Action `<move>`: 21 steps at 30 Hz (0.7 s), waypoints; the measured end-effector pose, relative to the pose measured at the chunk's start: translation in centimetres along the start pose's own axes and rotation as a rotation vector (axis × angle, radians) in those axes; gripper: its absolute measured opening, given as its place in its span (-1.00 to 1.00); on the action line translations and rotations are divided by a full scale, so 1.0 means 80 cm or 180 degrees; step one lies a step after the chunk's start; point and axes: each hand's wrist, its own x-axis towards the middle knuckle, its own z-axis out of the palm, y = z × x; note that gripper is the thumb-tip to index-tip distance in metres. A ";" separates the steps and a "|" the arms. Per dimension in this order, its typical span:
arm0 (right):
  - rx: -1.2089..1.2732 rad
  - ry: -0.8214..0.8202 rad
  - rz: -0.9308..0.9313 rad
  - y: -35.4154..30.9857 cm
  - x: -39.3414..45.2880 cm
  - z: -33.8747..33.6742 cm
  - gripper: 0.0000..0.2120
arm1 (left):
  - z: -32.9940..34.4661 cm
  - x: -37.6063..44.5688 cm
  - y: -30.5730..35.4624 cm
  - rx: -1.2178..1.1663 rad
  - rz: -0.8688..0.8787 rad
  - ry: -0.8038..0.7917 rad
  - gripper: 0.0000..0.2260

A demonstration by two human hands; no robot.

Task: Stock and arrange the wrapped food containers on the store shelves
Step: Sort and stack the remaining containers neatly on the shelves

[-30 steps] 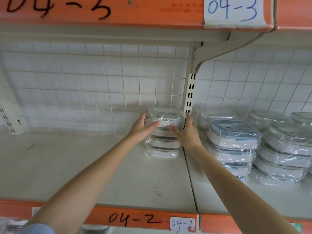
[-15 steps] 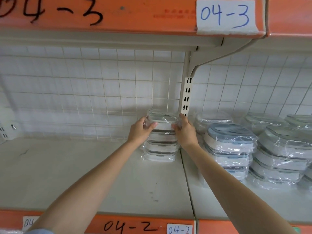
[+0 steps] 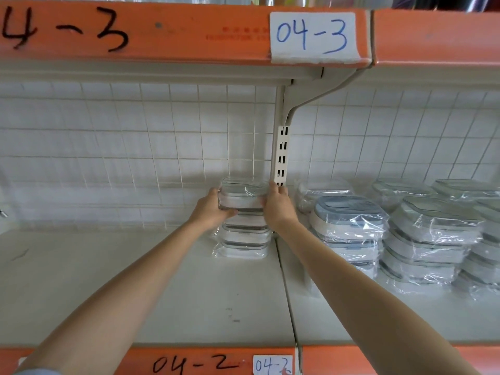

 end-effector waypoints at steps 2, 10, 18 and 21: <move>-0.0437 0.0049 -0.0151 -0.006 -0.003 -0.006 -0.43 | -0.002 -0.005 0.003 0.0065 0.0010 -0.0052 -0.40; -0.1512 0.0346 -0.1124 -0.014 -0.037 -0.017 -0.48 | -0.023 -0.057 0.003 0.1063 -0.0050 -0.0254 -0.40; -0.1800 -0.0101 -0.1791 -0.032 -0.119 -0.009 -0.59 | -0.057 -0.155 -0.027 0.2718 0.0534 -0.0536 -0.63; -0.1707 -0.0357 -0.1823 -0.046 -0.169 0.016 -0.63 | -0.067 -0.220 -0.053 0.2948 0.0717 -0.0534 -0.64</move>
